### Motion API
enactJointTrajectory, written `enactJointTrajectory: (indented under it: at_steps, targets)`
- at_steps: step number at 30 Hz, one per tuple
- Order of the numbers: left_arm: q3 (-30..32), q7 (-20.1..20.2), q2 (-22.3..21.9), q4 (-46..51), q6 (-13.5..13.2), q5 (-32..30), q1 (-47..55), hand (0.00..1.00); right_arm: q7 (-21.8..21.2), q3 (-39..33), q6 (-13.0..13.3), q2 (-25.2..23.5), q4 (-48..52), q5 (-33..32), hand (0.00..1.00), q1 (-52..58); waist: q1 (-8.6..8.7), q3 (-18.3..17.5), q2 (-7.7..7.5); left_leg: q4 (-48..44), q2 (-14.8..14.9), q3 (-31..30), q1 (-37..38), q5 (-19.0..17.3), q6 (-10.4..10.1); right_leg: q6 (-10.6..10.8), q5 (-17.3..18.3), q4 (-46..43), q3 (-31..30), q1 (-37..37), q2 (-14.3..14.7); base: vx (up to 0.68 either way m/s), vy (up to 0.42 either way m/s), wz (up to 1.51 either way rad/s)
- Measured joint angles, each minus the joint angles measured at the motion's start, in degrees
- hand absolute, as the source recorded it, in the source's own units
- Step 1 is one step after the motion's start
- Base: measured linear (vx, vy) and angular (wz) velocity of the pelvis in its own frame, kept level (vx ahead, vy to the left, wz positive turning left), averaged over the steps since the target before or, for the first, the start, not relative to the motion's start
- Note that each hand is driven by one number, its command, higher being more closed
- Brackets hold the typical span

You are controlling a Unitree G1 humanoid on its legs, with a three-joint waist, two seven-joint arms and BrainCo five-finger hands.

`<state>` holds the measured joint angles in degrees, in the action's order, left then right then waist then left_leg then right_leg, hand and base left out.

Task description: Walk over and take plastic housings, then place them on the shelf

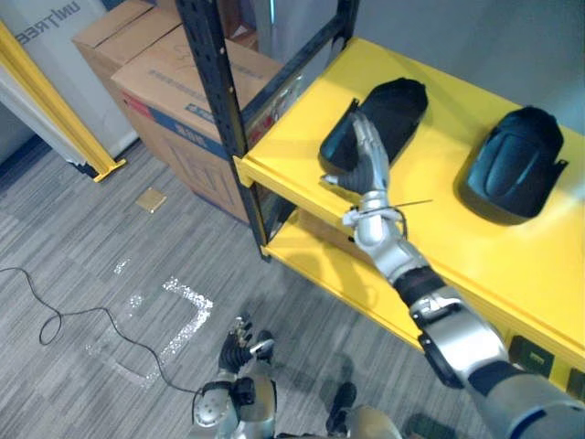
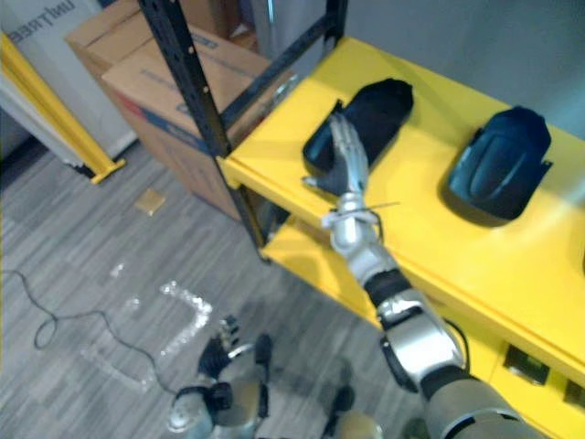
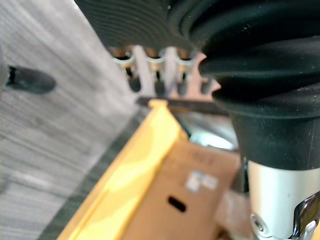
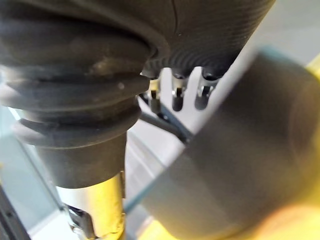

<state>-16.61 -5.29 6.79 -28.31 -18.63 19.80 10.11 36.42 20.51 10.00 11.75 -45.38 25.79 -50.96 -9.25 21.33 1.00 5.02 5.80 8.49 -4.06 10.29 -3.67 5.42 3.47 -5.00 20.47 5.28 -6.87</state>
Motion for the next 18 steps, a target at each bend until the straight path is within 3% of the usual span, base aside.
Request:
enactJointTrajectory:
  at_steps: [11,15,18]
  targets:
    - [0.04,-0.12,0.09,0.00,-0.04,0.40,0.08,0.00,-0.10,-0.06,-1.47,0.44,-0.07,3.86,0.00,-0.09,0.45,0.10,0.18,0.01,-0.02,-0.53,-0.11,0.06,-0.11,0.01,0.00,-0.44,0.28,-0.05,0.00,0.00,0.000,0.00]
    - [0.05,-0.20,0.08,0.07,-0.04,0.43,0.00,0.00,-0.19,0.04,-1.91,2.63,-0.44,5.90,0.00,-1.44,0.65,0.58,1.08,-0.02,-0.24,-1.72,-1.03,0.18,-0.30,0.02,0.02,-0.52,1.50,-0.27,-0.07,-0.01,0.002,0.13]
    - [0.07,-0.82,0.18,0.06,-0.04,0.44,0.41,0.00,-0.02,1.40,-3.71,3.67,-1.57,9.73,0.00,-3.13,0.52,0.68,1.24,-0.23,-0.29,-1.74,-1.11,0.25,-0.25,-0.02,0.06,-0.58,1.51,-0.34,-0.12,0.00,0.000,0.03]
